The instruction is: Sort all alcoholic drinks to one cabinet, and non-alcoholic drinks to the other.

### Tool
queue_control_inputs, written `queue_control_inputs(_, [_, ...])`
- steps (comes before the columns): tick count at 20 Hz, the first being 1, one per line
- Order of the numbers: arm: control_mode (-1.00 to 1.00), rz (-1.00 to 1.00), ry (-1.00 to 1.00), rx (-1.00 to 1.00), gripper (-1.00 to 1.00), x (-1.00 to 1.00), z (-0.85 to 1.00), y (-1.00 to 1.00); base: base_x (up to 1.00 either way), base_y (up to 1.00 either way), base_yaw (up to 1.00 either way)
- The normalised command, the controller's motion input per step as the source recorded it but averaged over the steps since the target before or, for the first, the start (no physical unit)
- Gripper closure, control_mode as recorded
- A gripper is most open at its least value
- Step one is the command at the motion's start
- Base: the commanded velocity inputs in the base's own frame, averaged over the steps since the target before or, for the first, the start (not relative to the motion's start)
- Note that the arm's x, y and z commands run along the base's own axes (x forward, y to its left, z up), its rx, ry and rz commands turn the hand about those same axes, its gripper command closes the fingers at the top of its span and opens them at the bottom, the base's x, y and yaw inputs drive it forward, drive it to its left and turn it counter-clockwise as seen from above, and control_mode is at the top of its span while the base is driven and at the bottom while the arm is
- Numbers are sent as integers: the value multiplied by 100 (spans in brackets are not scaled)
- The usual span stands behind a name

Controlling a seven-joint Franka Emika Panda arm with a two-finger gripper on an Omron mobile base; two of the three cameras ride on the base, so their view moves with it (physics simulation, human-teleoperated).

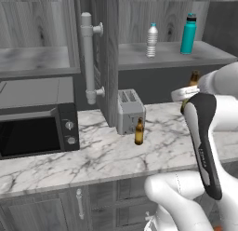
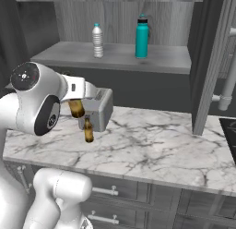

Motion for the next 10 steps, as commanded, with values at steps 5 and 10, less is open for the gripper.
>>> queue_control_inputs(5, [-100,0,-1,0,100,-26,10,4,0,0,0])
queue_control_inputs(10, [-100,0,-1,0,100,-29,7,5,0,0,0])
